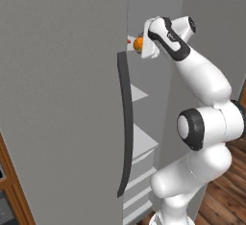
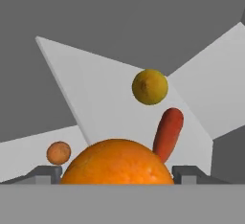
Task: Take the orange and tangerine from the second highest rack and move them to the highest rack where the lemon and carrot are located, to maximize freezer space. Close the freezer door after rearranging.
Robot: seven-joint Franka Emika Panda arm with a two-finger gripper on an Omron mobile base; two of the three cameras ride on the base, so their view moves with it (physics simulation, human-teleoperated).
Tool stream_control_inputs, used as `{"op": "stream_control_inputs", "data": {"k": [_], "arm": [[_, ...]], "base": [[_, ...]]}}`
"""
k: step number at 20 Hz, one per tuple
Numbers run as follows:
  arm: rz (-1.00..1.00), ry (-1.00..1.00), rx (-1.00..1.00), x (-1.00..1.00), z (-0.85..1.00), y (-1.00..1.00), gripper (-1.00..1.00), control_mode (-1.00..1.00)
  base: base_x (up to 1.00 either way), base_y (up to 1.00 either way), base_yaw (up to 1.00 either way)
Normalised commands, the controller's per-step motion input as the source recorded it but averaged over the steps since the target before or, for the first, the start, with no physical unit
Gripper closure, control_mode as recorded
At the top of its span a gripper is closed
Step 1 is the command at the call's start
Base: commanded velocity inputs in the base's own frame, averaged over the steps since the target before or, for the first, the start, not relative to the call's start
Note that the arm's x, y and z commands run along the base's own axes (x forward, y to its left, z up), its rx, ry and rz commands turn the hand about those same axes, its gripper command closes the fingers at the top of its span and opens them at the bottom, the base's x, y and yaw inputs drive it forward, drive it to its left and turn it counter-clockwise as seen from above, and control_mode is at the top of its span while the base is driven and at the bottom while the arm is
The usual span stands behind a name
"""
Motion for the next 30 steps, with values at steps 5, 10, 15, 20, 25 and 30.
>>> {"op": "stream_control_inputs", "data": {"k": [5,10,15,20,25,30], "arm": [[0.02,0.00,0.04,0.67,0.00,0.24,1.00,-1.00],[0.00,0.00,0.00,0.60,0.08,0.20,1.00,-1.00],[0.00,0.01,0.00,0.52,0.02,0.34,1.00,-1.00],[0.00,0.00,0.00,0.45,0.02,0.40,1.00,-1.00],[0.00,0.00,0.00,0.51,0.00,0.26,1.00,-1.00],[0.00,0.01,0.00,0.48,-0.05,0.37,1.00,-1.00]], "base": [[0.00,0.00,0.00],[0.00,0.00,0.00],[0.00,0.00,0.00],[0.00,0.00,0.00],[0.00,0.00,0.00],[0.00,0.00,0.00]]}}
